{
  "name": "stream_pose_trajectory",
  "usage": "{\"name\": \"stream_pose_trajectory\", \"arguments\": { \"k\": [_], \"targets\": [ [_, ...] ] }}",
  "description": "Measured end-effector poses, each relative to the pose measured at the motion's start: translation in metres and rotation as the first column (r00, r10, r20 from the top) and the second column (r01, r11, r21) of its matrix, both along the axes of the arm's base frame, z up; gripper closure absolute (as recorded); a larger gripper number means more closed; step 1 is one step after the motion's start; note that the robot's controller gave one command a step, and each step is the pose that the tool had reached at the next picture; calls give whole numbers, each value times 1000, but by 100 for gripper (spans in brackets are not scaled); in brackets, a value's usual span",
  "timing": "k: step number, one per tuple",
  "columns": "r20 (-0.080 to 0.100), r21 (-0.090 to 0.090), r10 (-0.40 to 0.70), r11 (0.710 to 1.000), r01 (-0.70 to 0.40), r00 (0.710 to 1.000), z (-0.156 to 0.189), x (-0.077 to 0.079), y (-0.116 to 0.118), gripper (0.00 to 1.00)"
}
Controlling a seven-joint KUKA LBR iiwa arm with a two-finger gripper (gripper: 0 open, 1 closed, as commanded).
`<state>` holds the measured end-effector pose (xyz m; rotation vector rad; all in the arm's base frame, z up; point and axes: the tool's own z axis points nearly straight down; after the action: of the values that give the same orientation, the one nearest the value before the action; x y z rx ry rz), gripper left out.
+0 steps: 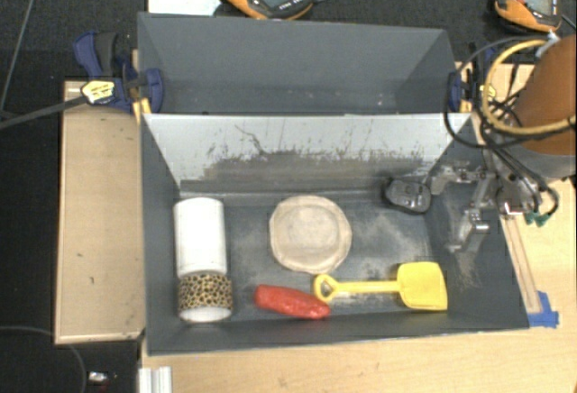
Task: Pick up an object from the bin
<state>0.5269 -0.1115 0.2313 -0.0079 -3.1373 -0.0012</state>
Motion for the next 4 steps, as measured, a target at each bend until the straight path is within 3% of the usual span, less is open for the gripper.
{"name": "stream_pose_trajectory", "arguments": {
  "k": [1,2,3,4],
  "targets": [
    [8,-1,7,1000,-7,1000,5,1,1,0],
    [12,-3,56,998,-56,998,-147,-43,40,0],
    [25,-8,91,996,-91,996,-70,-44,47,0],
    [15,-2,67,998,-67,998,-162,-46,44,0]
  ]
}}
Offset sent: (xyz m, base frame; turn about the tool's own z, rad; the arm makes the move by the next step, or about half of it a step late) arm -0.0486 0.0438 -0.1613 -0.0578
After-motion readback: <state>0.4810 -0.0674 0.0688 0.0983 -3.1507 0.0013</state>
